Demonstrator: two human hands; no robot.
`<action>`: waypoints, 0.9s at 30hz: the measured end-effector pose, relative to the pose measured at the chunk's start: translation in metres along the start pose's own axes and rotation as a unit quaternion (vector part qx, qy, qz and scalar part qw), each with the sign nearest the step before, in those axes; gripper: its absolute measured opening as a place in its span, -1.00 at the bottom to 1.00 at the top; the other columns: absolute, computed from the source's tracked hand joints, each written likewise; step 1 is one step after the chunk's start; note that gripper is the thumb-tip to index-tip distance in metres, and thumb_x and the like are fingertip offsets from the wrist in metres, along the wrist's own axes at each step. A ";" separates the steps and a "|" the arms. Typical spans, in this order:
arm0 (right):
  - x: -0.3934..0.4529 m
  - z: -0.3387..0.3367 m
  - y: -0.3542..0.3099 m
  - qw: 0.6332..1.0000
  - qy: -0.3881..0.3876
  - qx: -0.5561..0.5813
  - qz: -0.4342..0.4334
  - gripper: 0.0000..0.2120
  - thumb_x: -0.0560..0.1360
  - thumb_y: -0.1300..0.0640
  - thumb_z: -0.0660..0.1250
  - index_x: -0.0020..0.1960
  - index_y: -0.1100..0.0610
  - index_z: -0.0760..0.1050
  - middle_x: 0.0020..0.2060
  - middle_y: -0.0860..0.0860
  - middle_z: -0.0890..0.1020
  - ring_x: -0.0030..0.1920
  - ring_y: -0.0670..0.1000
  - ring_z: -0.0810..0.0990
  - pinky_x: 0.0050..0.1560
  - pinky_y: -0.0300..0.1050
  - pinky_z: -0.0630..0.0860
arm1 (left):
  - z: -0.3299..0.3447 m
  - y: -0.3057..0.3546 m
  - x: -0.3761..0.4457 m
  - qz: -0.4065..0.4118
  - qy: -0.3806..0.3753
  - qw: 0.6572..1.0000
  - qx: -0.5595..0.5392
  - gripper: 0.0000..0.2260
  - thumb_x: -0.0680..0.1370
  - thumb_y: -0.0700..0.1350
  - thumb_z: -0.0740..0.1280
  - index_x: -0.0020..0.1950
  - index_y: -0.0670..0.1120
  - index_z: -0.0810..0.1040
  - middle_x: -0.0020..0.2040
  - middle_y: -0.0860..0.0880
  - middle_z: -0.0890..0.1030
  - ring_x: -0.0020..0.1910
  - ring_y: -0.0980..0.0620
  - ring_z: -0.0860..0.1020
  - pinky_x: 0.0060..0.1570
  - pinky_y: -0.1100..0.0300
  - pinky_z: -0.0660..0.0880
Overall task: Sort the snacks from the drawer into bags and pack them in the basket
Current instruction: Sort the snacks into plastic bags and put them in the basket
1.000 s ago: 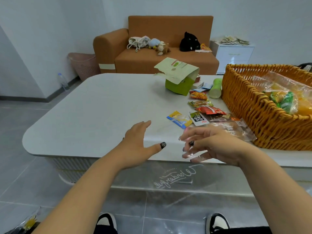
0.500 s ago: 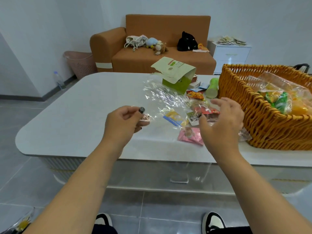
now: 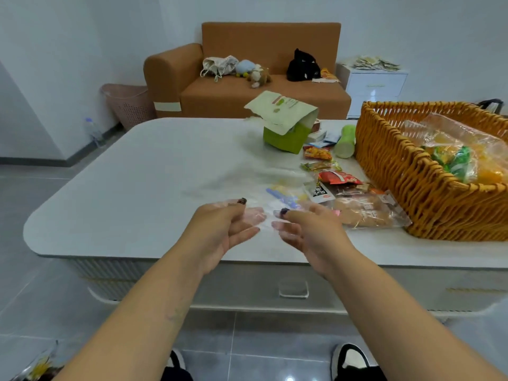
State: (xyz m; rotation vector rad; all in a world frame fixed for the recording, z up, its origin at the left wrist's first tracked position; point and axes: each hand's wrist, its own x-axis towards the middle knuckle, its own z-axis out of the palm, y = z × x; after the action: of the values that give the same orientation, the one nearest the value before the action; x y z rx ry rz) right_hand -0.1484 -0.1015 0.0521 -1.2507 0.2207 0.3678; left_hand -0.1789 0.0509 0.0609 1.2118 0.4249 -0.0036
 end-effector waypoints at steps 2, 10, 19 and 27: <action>0.003 -0.004 -0.007 0.999 0.034 -0.023 -0.003 -0.73 0.50 0.41 0.28 0.15 0.22 0.37 -0.07 0.19 0.64 -0.44 -0.04 0.64 -0.49 -0.27 0.51 | -0.001 -0.007 0.001 0.043 0.059 0.988 0.136 -0.51 0.60 -0.06 0.34 0.43 -0.24 0.28 0.34 -0.19 0.51 0.21 -0.04 0.60 0.18 0.09 0.54; 0.006 -0.026 -0.016 0.995 0.018 -0.096 0.031 -0.73 0.50 0.39 0.28 0.19 0.26 0.48 -0.18 0.15 0.66 -0.53 -0.09 0.47 -0.54 -0.31 0.35 | -0.023 -0.032 0.000 0.273 -0.028 0.737 0.617 -0.26 0.58 0.13 0.28 0.60 0.09 -0.12 0.59 0.09 -0.28 0.54 0.14 -0.32 0.53 0.07 -0.21; 0.008 -0.027 -0.015 0.992 -0.023 -0.114 0.045 -0.83 0.54 0.31 0.25 0.11 0.18 0.48 -0.36 0.03 0.64 -0.58 -0.10 0.38 -0.54 -0.29 0.32 | -0.021 -0.041 0.006 0.420 0.000 0.630 0.653 -0.51 0.56 -0.18 0.35 0.48 -0.04 0.38 0.41 -0.01 0.48 0.22 -0.04 0.58 -0.02 0.06 0.57; 0.003 -0.014 -0.019 0.976 0.044 -0.173 -0.120 -0.28 0.46 -0.22 0.35 0.46 0.08 0.17 -0.06 0.07 0.61 -0.21 0.02 0.64 -0.11 0.05 0.65 | -0.014 -0.035 0.003 0.448 0.095 0.744 0.487 -0.76 0.59 -0.26 0.25 0.07 0.08 0.30 -0.01 0.04 0.67 -0.17 -0.04 0.68 -0.22 -0.05 0.62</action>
State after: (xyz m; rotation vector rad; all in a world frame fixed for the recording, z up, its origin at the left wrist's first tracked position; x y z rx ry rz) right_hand -0.1377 -0.1195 0.0639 -1.6214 0.0799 0.1431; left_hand -0.1884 0.0515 0.0238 2.3838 -0.0818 0.8341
